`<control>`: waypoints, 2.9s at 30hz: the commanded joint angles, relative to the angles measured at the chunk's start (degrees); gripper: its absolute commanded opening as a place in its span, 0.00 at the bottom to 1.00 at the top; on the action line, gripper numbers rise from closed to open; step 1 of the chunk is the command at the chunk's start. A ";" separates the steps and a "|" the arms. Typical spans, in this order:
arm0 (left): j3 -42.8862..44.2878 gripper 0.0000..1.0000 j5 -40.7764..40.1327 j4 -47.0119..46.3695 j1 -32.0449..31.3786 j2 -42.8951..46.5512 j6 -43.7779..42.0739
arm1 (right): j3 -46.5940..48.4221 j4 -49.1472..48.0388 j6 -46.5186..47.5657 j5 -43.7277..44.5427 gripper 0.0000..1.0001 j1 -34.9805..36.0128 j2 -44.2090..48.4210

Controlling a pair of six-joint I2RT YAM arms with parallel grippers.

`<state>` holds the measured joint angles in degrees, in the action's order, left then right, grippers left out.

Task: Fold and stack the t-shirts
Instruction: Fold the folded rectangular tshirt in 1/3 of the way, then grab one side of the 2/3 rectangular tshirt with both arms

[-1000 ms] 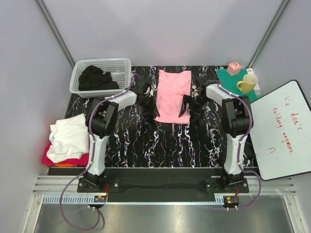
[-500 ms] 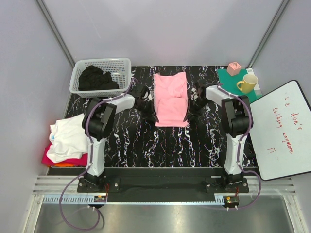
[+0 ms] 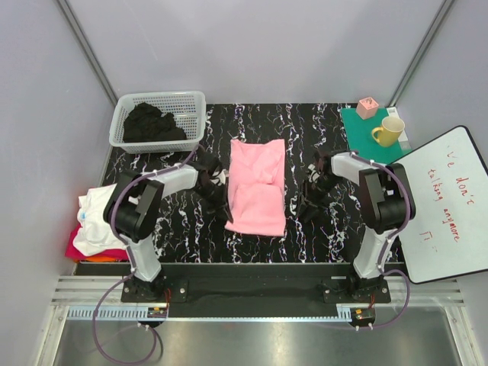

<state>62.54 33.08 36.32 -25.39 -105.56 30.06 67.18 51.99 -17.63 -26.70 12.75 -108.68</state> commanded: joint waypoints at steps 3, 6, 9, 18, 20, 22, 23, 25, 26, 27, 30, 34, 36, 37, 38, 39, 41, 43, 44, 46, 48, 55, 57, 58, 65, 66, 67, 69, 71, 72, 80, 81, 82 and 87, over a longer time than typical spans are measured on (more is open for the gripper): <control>1.08 0.65 -3.73 11.05 0.34 4.57 -5.98 | -2.32 1.63 0.58 1.38 0.75 -0.36 6.99; 3.02 0.83 -4.25 13.87 -0.01 5.97 -7.74 | -0.48 2.06 1.37 3.14 0.83 -0.36 7.96; 5.65 0.87 -8.63 13.61 -0.19 9.49 -8.79 | 2.24 2.59 1.54 3.49 0.84 -0.36 6.47; 18.04 0.59 -10.32 10.27 -0.01 0.54 -13.63 | 10.24 2.68 0.93 2.88 0.85 -0.36 -0.03; 20.94 0.58 -9.09 10.09 -0.01 -3.50 -14.16 | 11.13 2.77 0.75 2.97 0.86 -0.36 -0.74; 23.05 0.58 -9.35 9.92 -0.01 -6.40 -14.33 | 11.92 3.03 0.49 2.71 0.86 -0.36 -0.92; 23.67 0.59 -9.44 9.92 0.07 -7.37 -14.68 | 12.10 2.95 0.40 2.70 0.86 -0.36 -0.92; 25.77 0.59 -9.35 9.83 0.16 -9.91 -14.60 | 11.93 2.94 0.31 2.79 0.86 -0.36 -0.83; 26.40 0.59 -9.44 9.74 0.42 -10.63 -14.33 | 11.84 2.94 0.23 2.79 0.86 -0.36 -0.74; 27.62 0.59 -9.52 9.57 0.43 -11.24 -14.16 | 11.40 2.94 0.31 2.79 0.86 -0.36 -0.57; 29.91 0.59 -9.79 9.30 0.51 -13.53 -13.63 | 10.44 2.94 0.31 2.88 0.87 -0.36 -0.30; 32.11 0.44 -8.82 8.95 0.51 -16.51 -13.10 | 9.73 2.77 0.66 3.32 0.87 -0.36 -0.21; 32.55 0.17 -8.91 9.04 0.51 -17.13 -13.01 | 9.81 2.77 0.58 3.14 0.87 -0.36 -0.39; 32.38 0.05 -9.35 9.12 0.51 -17.05 -13.10 | 9.90 2.86 0.49 3.23 0.87 -0.36 -0.30; 32.12 0.00 -9.61 9.04 0.60 -17.14 -13.10 | 9.90 2.77 0.49 3.23 0.87 -0.27 -0.39; 31.33 0.00 -9.79 9.12 0.60 -16.79 -13.19 | 10.16 2.77 0.40 3.14 0.87 -0.36 -0.39; 30.10 0.00 -10.40 9.12 0.86 -15.91 -13.37 | 10.43 2.86 0.40 3.06 0.88 -0.36 -0.48; 27.90 0.00 -12.06 8.95 1.30 -13.46 -13.45 | 10.69 2.77 0.31 3.06 0.88 -0.27 -0.56; 27.03 0.00 -12.51 8.95 1.48 -12.49 -13.45 | 10.87 2.86 0.40 2.79 0.88 -0.27 -0.65; 24.91 0.00 -14.26 8.95 2.09 -8.89 -13.37 | 10.87 2.77 0.31 2.70 0.88 -0.27 -0.83; 23.07 0.00 -15.84 8.95 2.62 -5.12 -13.28 | 10.96 2.77 0.49 2.62 0.88 -0.45 -1.09; 21.39 0.00 -17.18 9.12 3.41 -5.26 -13.28 | 11.66 2.86 0.67 2.27 0.89 -0.36 -1.79; 21.57 0.36 -16.82 9.21 3.41 -7.28 -13.36 | 11.84 2.86 0.93 0.51 0.95 -0.36 -1.80; 21.57 0.49 -17.08 9.21 3.41 -7.47 -13.36 | 11.92 2.77 0.93 0.16 1.00 -0.36 -1.10; 20.43 0.99 -19.28 9.04 3.50 0.43 -13.98 | 11.31 1.71 1.19 -0.80 1.00 -0.36 6.11; 18.77 0.99 -20.15 9.21 3.59 3.75 -13.98 | 11.05 1.63 1.11 -1.77 1.00 -0.27 6.81; 17.71 0.99 -20.60 9.21 3.76 5.52 -13.81 | 10.70 1.19 0.67 -2.74 1.00 -0.27 8.04; 13.41 0.99 -19.56 9.30 4.20 10.78 -13.28 | 8.59 0.05 -0.82 -4.41 1.00 0.16 9.19; 8.16 0.99 -17.71 9.13 5.17 14.22 -13.01 | 5.27 -2.32 -2.05 -4.16 1.00 1.30 11.29; 6.38 0.99 -15.79 9.04 5.43 17.28 -12.75 | 4.29 -3.29 -3.02 -3.98 1.00 2.35 11.91; -13.56 0.99 -6.63 2.81 6.58 27.95 -10.12 | -4.23 -14.00 -9.87 2.87 1.00 18.35 14.20; -14.81 0.99 -4.89 1.84 6.67 28.47 -9.33 | -4.94 -15.15 -11.10 3.49 0.99 19.23 13.94; -15.95 0.99 -4.17 0.96 6.75 28.56 -8.97 | -5.56 -16.81 -11.46 4.28 0.98 19.76 13.15; -17.46 0.98 0.04 -3.79 6.84 23.92 -7.39 | -7.06 -19.56 -13.66 7.01 0.90 21.96 9.81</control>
<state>43.99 26.48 40.16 -18.96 -79.15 20.56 60.36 38.02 -27.59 -24.03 34.04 -96.95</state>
